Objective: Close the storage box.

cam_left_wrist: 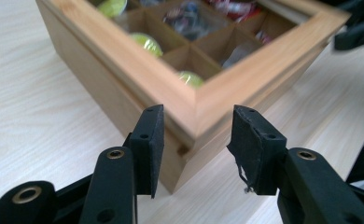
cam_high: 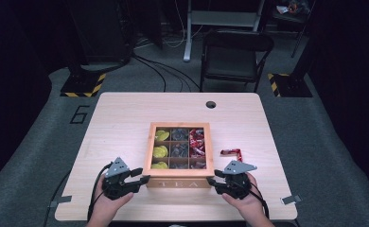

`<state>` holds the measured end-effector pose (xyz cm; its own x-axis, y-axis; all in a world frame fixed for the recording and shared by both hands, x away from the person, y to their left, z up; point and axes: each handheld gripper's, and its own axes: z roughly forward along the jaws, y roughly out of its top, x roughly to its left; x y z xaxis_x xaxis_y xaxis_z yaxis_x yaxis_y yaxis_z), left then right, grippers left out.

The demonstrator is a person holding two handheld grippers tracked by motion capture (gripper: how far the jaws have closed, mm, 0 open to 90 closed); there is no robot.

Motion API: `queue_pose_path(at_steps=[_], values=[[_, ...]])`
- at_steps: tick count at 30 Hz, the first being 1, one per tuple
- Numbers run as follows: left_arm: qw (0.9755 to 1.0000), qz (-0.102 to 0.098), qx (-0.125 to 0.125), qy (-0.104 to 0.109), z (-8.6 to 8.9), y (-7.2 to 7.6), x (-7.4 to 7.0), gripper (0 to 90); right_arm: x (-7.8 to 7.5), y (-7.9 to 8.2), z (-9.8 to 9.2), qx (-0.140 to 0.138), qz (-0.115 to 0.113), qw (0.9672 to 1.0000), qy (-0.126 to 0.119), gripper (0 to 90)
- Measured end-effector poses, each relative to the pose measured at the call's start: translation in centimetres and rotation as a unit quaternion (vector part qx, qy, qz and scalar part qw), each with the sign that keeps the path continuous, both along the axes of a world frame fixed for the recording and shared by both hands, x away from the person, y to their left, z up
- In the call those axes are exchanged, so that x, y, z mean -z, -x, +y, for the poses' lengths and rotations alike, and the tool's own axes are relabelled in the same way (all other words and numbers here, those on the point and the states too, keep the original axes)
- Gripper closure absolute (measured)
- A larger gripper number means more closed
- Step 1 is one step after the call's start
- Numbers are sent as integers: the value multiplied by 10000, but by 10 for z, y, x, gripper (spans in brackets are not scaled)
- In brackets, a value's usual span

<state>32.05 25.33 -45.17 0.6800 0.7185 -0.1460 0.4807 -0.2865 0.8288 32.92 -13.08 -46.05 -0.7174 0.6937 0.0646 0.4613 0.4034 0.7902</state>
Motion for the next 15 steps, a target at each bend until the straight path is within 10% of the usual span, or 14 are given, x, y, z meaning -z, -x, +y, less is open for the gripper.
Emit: queue_pose_path(at_steps=[7,11,15], values=[[9999,106,36,-76,-4,0,3,545,3,0,-2,-16,-8,10000,-54,560],[9999,92,35,-106,-4,-1,4,544,-7,2,-6,-31,-221,9982,-564,625],[9999,90,-13,-107,-4,-1,5,543,-8,3,-4,-8,-302,9989,-364,616]])
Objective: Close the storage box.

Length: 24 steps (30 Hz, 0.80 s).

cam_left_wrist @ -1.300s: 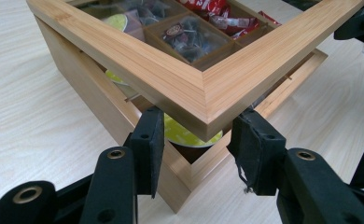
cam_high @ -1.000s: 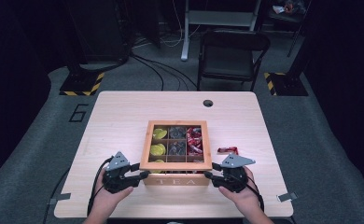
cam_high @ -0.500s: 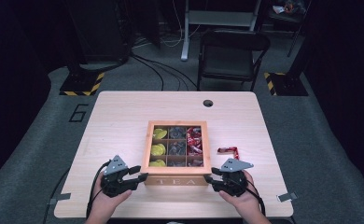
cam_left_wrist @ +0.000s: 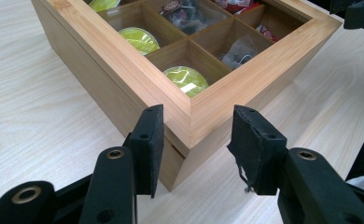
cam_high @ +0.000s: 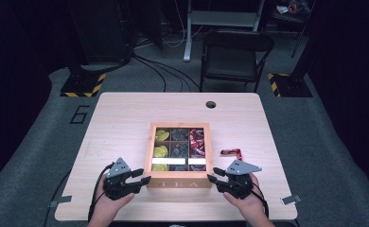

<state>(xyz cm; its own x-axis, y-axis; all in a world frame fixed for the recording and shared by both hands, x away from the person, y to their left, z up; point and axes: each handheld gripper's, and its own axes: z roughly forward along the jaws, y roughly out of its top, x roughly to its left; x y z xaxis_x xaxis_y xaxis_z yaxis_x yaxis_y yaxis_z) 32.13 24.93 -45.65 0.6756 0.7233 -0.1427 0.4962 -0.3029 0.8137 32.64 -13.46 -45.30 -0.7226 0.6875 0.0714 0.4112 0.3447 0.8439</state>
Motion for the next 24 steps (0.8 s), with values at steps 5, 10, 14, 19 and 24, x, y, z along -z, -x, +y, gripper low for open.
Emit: queue_pose_path(at_steps=[5,10,14,19,24], values=[[10000,-18,-39,43,4,-2,-1,537,1,-2,-3,27,28,10000,-36,580],[9998,-30,-129,155,13,-4,-6,517,0,-6,-10,191,92,9997,-107,561],[9993,-121,-299,185,21,-7,-9,498,-1,-10,-17,314,86,9994,-116,546],[9986,-161,-511,37,30,-13,-6,484,3,-14,-25,538,-9,9985,36,540],[9988,-65,-474,32,33,-14,-2,458,7,-19,-32,714,94,9974,-40,519]])
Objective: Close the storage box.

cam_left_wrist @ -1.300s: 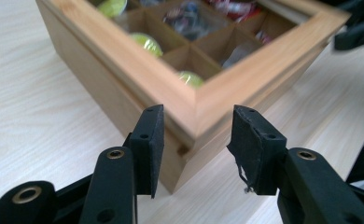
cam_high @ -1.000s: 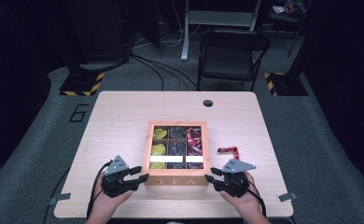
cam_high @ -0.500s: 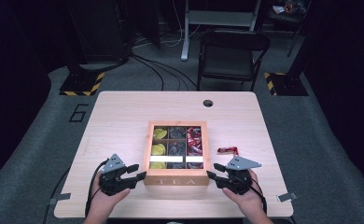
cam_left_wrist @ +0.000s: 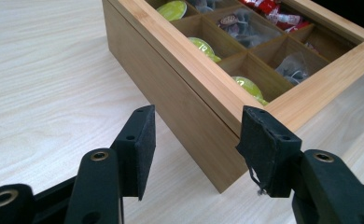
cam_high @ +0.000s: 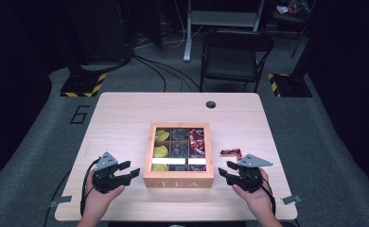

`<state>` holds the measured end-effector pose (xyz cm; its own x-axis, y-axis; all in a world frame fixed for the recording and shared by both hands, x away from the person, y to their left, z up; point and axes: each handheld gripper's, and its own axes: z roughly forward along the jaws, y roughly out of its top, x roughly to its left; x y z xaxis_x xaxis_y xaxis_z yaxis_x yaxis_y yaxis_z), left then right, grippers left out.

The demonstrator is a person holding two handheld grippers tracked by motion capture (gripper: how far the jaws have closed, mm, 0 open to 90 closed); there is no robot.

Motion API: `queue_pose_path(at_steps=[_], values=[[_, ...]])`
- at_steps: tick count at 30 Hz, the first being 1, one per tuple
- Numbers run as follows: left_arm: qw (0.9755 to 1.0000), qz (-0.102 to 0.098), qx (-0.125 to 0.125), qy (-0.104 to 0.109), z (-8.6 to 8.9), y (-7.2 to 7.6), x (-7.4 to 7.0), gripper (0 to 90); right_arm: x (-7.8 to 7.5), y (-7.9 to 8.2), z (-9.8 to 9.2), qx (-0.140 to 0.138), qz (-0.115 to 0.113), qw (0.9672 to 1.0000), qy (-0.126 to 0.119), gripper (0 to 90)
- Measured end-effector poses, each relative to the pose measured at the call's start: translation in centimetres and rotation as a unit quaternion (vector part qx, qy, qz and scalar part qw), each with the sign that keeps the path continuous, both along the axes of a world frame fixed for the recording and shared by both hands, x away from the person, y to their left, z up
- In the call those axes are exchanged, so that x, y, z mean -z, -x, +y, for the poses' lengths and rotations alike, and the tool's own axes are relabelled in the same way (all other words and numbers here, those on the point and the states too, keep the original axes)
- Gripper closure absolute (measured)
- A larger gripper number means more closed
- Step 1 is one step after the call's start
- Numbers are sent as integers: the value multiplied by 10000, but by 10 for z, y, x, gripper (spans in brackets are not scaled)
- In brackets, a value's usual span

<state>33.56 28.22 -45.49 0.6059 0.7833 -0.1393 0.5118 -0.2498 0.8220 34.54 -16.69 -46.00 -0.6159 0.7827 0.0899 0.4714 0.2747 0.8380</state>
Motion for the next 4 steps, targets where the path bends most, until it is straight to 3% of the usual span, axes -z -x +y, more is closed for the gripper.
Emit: queue_pose_path(at_steps=[4], values=[[10000,23,75,50,-3,3,0,451,-2,2,-1,-6,-45,10000,-79,509]])
